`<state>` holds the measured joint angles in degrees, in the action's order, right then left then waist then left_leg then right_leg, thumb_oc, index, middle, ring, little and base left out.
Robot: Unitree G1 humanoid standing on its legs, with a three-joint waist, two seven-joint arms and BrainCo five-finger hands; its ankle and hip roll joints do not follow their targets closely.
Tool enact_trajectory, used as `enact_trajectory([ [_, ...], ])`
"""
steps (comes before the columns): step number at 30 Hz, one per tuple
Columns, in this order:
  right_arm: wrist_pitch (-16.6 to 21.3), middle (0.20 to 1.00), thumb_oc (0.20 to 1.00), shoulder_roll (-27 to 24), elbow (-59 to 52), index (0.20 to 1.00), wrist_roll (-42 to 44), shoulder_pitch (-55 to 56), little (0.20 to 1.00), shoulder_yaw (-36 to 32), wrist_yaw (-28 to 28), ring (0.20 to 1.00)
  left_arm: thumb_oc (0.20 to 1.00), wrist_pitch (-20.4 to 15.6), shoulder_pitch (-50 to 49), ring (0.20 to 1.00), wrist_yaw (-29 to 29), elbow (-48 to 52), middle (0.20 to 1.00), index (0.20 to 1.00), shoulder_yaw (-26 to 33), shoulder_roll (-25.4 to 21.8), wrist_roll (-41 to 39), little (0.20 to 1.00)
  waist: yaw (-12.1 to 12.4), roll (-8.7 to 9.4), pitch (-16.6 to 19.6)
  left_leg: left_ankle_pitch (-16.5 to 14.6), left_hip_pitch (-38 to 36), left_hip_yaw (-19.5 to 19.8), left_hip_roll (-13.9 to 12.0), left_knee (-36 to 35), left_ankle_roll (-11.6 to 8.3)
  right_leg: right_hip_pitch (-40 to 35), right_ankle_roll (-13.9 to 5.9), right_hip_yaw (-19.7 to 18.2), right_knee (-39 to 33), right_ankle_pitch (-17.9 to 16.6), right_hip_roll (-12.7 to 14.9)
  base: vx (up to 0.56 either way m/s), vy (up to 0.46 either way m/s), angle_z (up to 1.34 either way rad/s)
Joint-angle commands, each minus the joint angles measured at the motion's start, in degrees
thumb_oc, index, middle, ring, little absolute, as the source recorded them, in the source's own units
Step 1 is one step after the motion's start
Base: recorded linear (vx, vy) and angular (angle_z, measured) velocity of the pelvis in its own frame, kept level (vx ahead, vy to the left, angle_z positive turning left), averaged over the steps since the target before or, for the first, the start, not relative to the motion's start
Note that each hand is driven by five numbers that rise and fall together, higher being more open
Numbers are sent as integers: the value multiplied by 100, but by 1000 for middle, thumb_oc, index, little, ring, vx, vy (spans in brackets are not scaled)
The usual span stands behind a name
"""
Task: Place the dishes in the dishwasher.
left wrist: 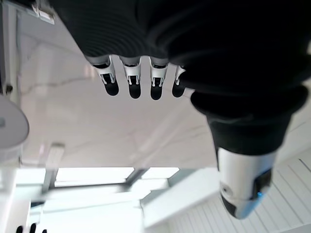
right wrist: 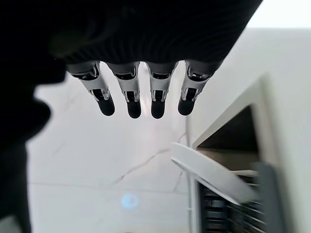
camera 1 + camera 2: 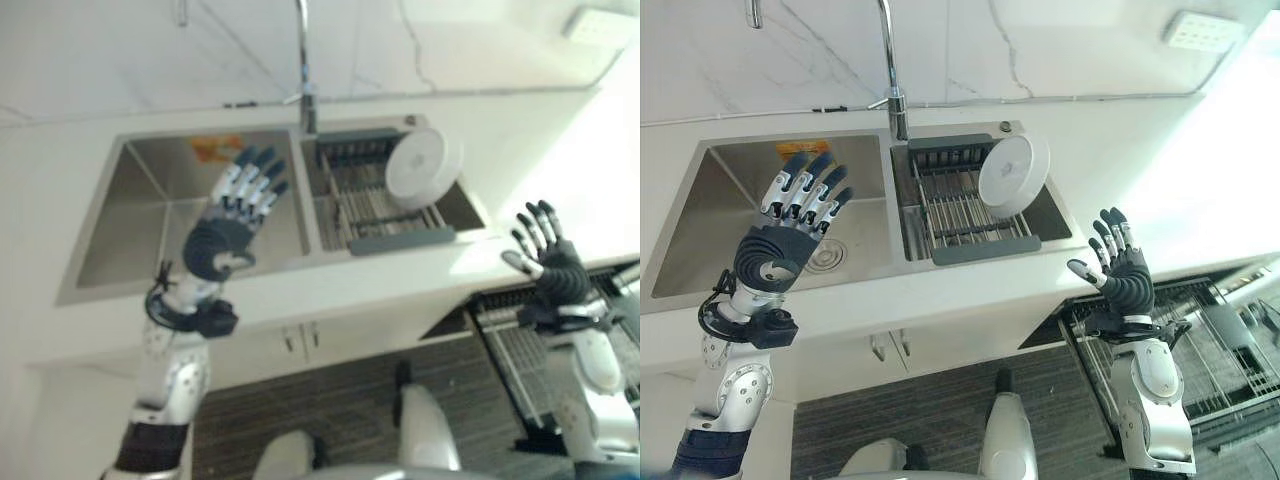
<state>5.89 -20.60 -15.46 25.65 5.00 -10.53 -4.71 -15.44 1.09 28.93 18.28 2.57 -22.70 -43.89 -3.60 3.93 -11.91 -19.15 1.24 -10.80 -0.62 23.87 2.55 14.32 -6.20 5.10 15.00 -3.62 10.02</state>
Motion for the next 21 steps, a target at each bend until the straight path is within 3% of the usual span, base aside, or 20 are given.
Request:
enact_trajectory([
  [1,488,1000,1000,-268,-195,1000,338,-559,1000,-157,-68,1000,1000,-209,156,1000,63,589,1000,1000,23,-116,-53,1000,-68,-172,140,263,-41,137,-422,-668,-313,-384,-409,149,218,895,66,116,-243,-1],
  [6,329,1000,1000,-307,-196,1000,540,-633,1000,-292,-22,1000,1000,-102,121,1000,156,630,1000,1000,65,-68,-170,1000,-78,-219,194,318,-100,127,-639,-668,-464,-515,-267,310,218,1037,-48,65,-145,3],
  [10,-19,1000,1000,-533,-3,1000,353,-831,1000,-233,-69,1000,1000,-80,150,1000,145,540,1000,1000,7,-89,-225,1000,-58,-267,260,365,-117,208,-735,-668,-584,-604,-194,411,218,1111,-120,58,-108,21],
  [15,-453,1000,1000,-558,571,1000,1137,-1229,1000,-57,-36,1000,1000,-173,237,1000,176,343,1000,1000,-165,-113,-197,1000,87,-278,345,359,-130,309,-757,-668,-662,-719,-153,600,218,1169,-94,40,-38,16],
  [21,-848,1000,1000,-448,1200,1000,1804,-1484,1000,155,-397,1000,1000,-165,359,1000,257,151,1000,1000,-306,-150,-274,1000,212,-246,380,336,-157,340,-737,-668,-662,-800,-174,755,218,1167,-15,-4,-2,14],
])
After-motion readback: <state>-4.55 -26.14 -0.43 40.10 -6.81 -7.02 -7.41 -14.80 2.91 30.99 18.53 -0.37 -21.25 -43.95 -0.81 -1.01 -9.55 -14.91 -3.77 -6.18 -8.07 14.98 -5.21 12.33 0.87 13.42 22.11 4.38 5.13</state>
